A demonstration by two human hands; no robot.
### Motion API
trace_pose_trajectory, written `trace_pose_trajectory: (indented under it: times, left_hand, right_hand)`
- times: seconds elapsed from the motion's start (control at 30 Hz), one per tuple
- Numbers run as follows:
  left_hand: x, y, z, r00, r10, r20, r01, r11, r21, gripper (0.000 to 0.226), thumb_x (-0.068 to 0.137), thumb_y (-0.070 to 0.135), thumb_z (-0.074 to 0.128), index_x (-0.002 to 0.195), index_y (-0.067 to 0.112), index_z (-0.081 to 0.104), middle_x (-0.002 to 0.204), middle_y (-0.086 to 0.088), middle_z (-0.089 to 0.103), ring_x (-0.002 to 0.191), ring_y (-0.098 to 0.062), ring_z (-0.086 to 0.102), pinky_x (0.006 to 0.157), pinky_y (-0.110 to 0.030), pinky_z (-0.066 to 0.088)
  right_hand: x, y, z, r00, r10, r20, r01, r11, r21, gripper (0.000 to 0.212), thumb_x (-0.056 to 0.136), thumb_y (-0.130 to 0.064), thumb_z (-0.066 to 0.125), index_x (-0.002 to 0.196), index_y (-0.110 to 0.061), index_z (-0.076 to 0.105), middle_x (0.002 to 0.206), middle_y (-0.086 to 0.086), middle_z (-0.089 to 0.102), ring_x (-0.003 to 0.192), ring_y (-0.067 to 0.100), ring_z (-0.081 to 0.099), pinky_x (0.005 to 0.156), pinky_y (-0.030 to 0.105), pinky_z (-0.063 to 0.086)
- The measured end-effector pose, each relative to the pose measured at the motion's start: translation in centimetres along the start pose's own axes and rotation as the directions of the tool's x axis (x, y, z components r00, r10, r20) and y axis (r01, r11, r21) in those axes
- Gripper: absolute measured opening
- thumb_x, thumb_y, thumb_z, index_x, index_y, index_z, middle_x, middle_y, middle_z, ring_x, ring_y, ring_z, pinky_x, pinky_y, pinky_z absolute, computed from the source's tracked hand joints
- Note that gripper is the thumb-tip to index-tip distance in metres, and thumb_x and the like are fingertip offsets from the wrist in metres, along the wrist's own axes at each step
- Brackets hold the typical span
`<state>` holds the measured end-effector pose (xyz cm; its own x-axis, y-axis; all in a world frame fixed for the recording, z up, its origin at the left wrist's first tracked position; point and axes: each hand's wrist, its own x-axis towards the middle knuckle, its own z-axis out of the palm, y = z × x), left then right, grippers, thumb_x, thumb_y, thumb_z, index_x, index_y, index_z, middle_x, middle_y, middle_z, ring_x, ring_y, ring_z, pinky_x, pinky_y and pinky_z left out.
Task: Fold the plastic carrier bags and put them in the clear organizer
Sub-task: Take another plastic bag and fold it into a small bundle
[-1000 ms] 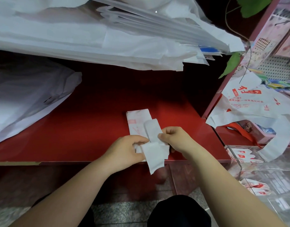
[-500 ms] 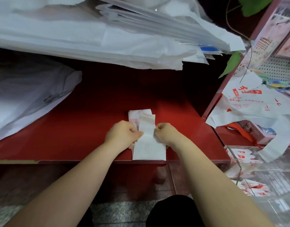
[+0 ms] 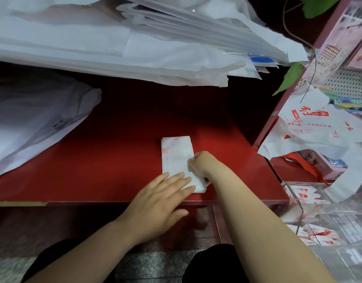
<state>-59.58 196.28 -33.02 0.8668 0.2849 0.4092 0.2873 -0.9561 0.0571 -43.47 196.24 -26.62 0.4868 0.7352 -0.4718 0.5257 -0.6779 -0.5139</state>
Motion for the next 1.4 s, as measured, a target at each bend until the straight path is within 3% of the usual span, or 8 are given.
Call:
trace_pose_trajectory:
  times: [0.17,0.37,0.47,0.6,0.7,0.8,0.93,1.4]
  left_hand:
    - [1.2,0.9,-1.2,0.924,-0.197,0.328,0.180,0.980,0.082,0.103,0.070,0.070,-0.025,0.148,0.014,0.015,0.151,0.001,0.004,0.137,-0.005,0.001,0.112,-0.027,-0.009]
    - [1.6,0.8,-1.0,0.873,-0.228,0.431,0.237,0.971,0.035,0.110,0.053,0.082,-0.017,0.147,0.025,-0.011,0.145,0.015,-0.024,0.122,0.002,-0.029,0.104,-0.026,-0.021]
    - [1.5,0.6,-0.8,0.876,-0.201,0.439,0.199,0.979,0.051,0.111,0.051,0.078,-0.022,0.146,0.022,-0.014,0.146,0.013,-0.024,0.123,0.000,-0.031,0.103,-0.027,-0.022]
    - [1.6,0.8,-1.1,0.870,-0.174,0.462,0.144,0.984,0.101,0.115,0.046,0.074,-0.034,0.145,0.019,-0.017,0.135,0.010,-0.032,0.123,-0.003,-0.032,0.103,-0.028,-0.022]
    - [1.2,1.0,-1.2,0.903,-0.190,0.385,0.171,0.982,0.084,0.083,0.087,0.064,0.023,0.147,0.013,-0.004,0.143,0.005,-0.020,0.130,-0.004,-0.020,0.109,-0.030,-0.012]
    - [0.0,0.6,-0.5,0.980,-0.112,0.163,0.104,0.993,0.062,0.080,0.055,0.044,0.085,0.121,0.007,0.060,0.130,-0.007,0.055,0.122,-0.015,0.049,0.104,-0.032,0.035]
    - [-1.8,0.5,0.5,0.995,-0.058,-0.078,0.055,0.998,-0.043,0.046,0.065,0.018,0.071,0.110,0.013,0.064,0.107,-0.004,0.069,0.103,-0.017,0.061,0.096,-0.029,0.031]
    - [-2.3,-0.3,0.6,0.933,-0.293,-0.209,0.228,0.931,-0.287,0.042,0.050,-0.004,0.063,0.086,0.013,0.074,0.089,0.001,0.073,0.094,-0.009,0.055,0.093,-0.013,0.031]
  right_hand:
    - [-0.9,-0.1,-0.2,1.000,-0.017,0.003,0.017,0.999,-0.030,0.027,0.098,-0.019,0.032,0.094,0.000,0.051,0.059,0.009,0.042,0.047,0.021,0.040,0.043,0.026,0.032]
    - [-1.6,3.0,0.3,0.966,-0.150,-0.208,0.222,0.898,0.381,0.011,0.094,-0.023,0.047,0.097,-0.013,0.046,0.071,0.002,0.049,0.053,0.016,0.053,0.046,0.026,0.045]
    - [-2.5,6.2,1.7,0.663,-0.412,-0.625,0.544,0.839,0.025,0.030,0.089,-0.016,0.052,0.118,-0.008,0.052,0.101,0.003,0.061,0.094,0.021,0.056,0.081,0.024,0.039]
    - [-2.8,10.3,4.2,0.339,-0.876,-0.344,0.676,0.481,-0.559,0.042,0.083,-0.037,0.047,0.117,-0.013,0.051,0.124,0.009,0.059,0.119,0.020,0.047,0.102,0.028,0.026]
    - [-2.3,11.6,5.0,0.305,-0.928,-0.215,0.547,0.356,-0.758,0.053,0.075,-0.044,0.055,0.119,-0.016,0.045,0.123,0.004,0.061,0.117,0.019,0.055,0.100,0.034,0.040]
    - [-2.2,11.7,5.2,0.255,-0.914,-0.315,0.600,0.405,-0.690,0.050,0.067,-0.024,0.066,0.112,-0.017,0.046,0.114,0.005,0.066,0.111,0.020,0.057,0.095,0.035,0.044]
    - [-2.6,11.9,5.9,0.133,-0.872,-0.471,0.749,0.400,-0.528,0.009,0.094,-0.024,0.044,0.095,-0.018,0.051,0.095,0.006,0.071,0.097,0.014,0.055,0.098,0.025,0.038]
    - [-2.4,10.3,5.8,0.384,-0.768,-0.512,0.759,0.578,-0.298,0.028,0.070,-0.026,0.050,0.092,-0.024,0.067,0.097,0.000,0.071,0.099,0.011,0.050,0.093,0.030,0.040]
